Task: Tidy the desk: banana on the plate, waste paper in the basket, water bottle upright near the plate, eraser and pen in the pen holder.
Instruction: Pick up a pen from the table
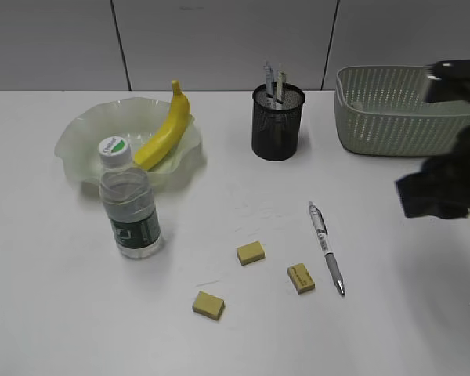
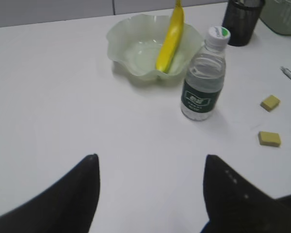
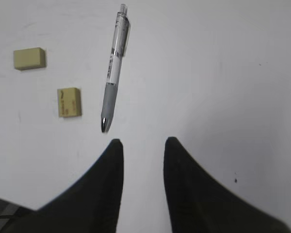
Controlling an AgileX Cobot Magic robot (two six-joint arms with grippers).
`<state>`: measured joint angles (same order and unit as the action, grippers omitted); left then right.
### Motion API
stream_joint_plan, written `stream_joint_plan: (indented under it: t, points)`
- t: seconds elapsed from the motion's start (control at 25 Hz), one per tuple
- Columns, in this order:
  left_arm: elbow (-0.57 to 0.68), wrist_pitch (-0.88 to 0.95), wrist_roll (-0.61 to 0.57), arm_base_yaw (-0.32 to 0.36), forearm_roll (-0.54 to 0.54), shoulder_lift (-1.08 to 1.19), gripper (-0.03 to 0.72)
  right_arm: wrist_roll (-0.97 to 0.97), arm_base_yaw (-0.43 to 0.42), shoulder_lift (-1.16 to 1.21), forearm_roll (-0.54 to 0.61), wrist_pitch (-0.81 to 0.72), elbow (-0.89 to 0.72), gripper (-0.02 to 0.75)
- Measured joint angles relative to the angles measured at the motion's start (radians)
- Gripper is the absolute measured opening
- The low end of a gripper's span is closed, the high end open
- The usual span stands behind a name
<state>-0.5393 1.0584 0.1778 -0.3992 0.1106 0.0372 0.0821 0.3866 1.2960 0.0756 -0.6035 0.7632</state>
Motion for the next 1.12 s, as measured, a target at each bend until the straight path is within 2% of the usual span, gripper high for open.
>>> stream_joint_plan:
  t: [0.12,0.2,0.36,0.56,0.68,0.8,0.84,0.92,0.96,1.12]
  points:
    - [0.000,0.000,0.000,0.085,0.000,-0.039,0.499,0.002,0.018,0.273,-0.002,0.009,0.164,0.267]
    - [0.001,0.000,0.000,0.126,0.002,-0.043,0.499,0.002,0.032,0.412,-0.002,-0.001,0.286,0.332]
    - [0.001,0.000,-0.001,0.138,0.000,-0.043,0.499,0.003,0.049,0.637,0.009,-0.088,0.492,0.452]
    - [0.001,0.000,-0.001,0.139,0.000,-0.043,0.499,0.007,0.052,0.794,0.014,-0.167,0.624,0.473]
    - [0.001,0.000,-0.001,0.139,0.000,-0.043,0.499,0.009,0.052,0.843,0.015,-0.180,0.633,0.447]
    - [0.001,0.000,-0.001,0.139,0.000,-0.043,0.498,0.010,0.052,0.870,0.015,-0.180,0.633,0.375]
    - [0.001,0.000,-0.001,0.139,0.000,-0.043,0.498,0.010,0.052,0.872,0.013,-0.181,0.634,0.323]
    - [0.001,0.000,-0.001,0.139,0.000,-0.043,0.498,0.010,0.052,0.872,0.013,-0.181,0.635,0.161]
    - [0.001,0.000,-0.001,0.139,0.000,-0.043,0.498,0.011,0.052,0.869,0.012,-0.179,0.636,0.143]
    - [0.001,0.000,-0.001,0.139,0.000,-0.043,0.498,0.010,0.052,0.781,0.005,-0.085,0.618,0.153]
